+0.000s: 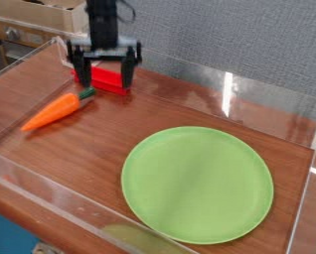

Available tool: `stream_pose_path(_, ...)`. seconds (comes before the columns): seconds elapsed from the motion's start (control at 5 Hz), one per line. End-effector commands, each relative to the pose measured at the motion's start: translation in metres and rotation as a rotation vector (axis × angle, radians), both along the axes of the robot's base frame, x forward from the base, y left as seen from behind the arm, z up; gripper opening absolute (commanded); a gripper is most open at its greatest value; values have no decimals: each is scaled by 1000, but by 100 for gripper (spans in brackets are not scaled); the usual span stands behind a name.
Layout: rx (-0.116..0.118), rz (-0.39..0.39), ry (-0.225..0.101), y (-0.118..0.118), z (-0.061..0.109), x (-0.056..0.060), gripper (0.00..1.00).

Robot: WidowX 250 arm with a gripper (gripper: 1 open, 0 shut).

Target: Put the carrot on the left side

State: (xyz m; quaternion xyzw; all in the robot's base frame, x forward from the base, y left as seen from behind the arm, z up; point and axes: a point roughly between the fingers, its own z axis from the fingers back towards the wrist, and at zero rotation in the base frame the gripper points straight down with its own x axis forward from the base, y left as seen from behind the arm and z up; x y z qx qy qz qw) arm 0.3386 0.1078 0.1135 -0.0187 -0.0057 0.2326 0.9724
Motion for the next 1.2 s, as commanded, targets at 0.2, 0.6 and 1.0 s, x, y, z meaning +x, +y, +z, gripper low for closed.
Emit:
stream_pose_path(0.2, 50, -73, -188, 30, 82, -14, 100)
stream_pose_path(0.6, 81, -300, -167, 28, 73, -8, 100)
stream_pose_path(1.0, 105, -361, -129, 19, 60, -12, 100)
